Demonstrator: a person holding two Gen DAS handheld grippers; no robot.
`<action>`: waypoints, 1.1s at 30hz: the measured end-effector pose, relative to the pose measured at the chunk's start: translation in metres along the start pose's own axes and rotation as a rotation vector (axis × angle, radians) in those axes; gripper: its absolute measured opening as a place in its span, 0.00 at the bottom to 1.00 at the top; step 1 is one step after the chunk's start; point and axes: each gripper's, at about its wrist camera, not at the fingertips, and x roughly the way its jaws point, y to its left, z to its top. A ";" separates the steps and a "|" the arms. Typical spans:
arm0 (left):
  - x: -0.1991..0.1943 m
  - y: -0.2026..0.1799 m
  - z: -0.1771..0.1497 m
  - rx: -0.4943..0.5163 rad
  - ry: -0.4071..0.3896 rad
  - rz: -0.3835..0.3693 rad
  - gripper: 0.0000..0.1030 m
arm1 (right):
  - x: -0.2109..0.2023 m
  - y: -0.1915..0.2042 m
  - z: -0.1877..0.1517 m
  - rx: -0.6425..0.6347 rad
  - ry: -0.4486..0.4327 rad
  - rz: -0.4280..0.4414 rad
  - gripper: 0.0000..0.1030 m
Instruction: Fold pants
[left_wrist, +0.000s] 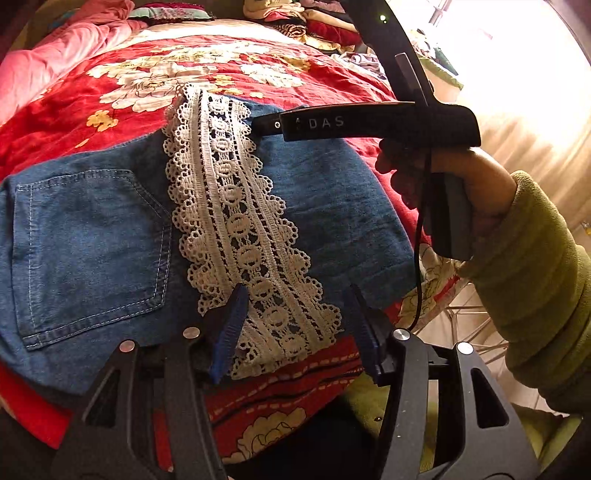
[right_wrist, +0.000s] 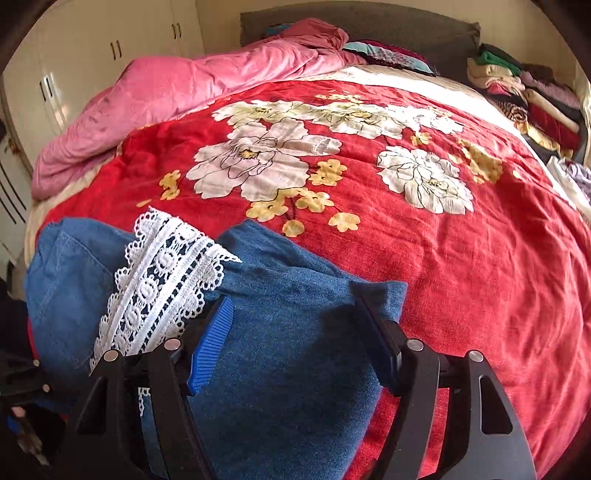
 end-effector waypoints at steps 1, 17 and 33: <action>0.000 0.000 -0.001 -0.001 -0.001 -0.004 0.46 | 0.001 0.000 -0.001 0.000 -0.006 -0.001 0.65; -0.034 0.010 -0.003 -0.037 -0.088 0.079 0.60 | -0.074 0.005 -0.012 0.008 -0.154 -0.061 0.80; -0.081 0.027 -0.003 -0.059 -0.185 0.232 0.76 | -0.112 0.052 0.004 -0.078 -0.228 -0.034 0.82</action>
